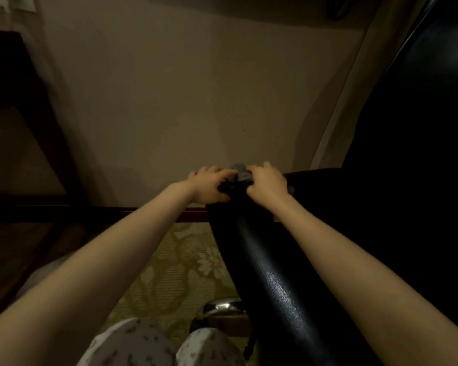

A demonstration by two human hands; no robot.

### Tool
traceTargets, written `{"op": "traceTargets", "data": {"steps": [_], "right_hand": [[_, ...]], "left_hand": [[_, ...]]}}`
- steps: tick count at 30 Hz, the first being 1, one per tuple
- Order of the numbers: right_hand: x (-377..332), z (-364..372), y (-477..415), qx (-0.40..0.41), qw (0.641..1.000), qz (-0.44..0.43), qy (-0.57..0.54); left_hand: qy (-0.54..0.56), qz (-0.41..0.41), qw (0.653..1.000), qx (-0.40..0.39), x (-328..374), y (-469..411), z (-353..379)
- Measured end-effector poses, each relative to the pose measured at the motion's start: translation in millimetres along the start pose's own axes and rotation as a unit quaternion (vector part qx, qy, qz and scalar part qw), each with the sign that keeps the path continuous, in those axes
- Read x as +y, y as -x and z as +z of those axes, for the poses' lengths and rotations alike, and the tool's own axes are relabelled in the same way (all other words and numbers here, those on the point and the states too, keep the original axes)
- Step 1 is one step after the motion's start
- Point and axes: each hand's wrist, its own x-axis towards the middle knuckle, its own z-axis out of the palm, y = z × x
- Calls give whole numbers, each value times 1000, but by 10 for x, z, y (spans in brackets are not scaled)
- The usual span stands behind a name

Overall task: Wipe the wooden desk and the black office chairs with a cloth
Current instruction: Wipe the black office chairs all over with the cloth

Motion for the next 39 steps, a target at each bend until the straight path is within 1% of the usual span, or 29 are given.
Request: {"op": "traceTargets", "data": {"steps": [2, 3, 6, 8, 10, 11, 12, 13, 14, 15, 18, 20, 22, 23, 26, 31, 34, 36, 38, 39], "right_hand": [[4, 107, 89, -13, 998, 40, -45], [-35, 130, 111, -12, 997, 42, -59], [-234, 185, 158, -30, 992, 25, -118], [-404, 256, 215, -79, 979, 27, -187], [-479, 266, 251, -121, 962, 29, -242], [-469, 213, 254, -129, 955, 21, -266], [-433, 130, 257, -130, 950, -2, -282], [-382, 14, 272, -131, 950, -39, -282], [-311, -106, 271, -137, 951, -85, -263], [-235, -219, 276, -148, 951, -129, -239], [-61, -413, 352, -216, 936, -224, -163], [-24, -359, 424, -269, 920, -278, -65], [-8, -207, 460, -295, 907, -299, 14], [13, -150, 448, -297, 906, -300, 12], [95, -129, 318, -278, 917, -278, -61], [295, -104, 17, -207, 940, -246, -114], [470, -75, -152, -199, 945, -208, -158], [573, -67, -249, -190, 947, -174, -192], [685, -45, -376, -137, 964, -143, -175], [747, -29, -447, -100, 977, -131, -132]], "left_hand": [[-10, 18, 1000, -9, 34, 16, 85], [4, 21, 1000, -4, 36, 27, 118], [50, 11, 997, 52, -38, 94, 103], [4, 13, 998, 53, -148, 195, 44], [-28, 16, 999, 26, -255, 330, 2], [-8, 17, 1000, 25, -287, 395, -22], [35, 24, 999, 29, -301, 449, -46], [82, 36, 995, 39, -284, 505, -72], [113, 48, 991, 51, -231, 552, -95], [119, 58, 989, 64, -143, 607, -113], [92, 73, 988, 103, 170, 802, 35], [99, 64, 989, 87, 339, 923, 342], [128, 55, 989, 40, 412, 975, 589], [140, 54, 988, 32, 395, 946, 650], [144, 57, 987, 53, 281, 756, 571], [81, 73, 991, 81, 203, 316, 364], [67, 69, 991, 97, 212, 79, 266], [71, 61, 988, 123, 245, -53, 256], [81, 45, 981, 169, 310, -161, 257], [82, 35, 980, 180, 334, -191, 250]]}}
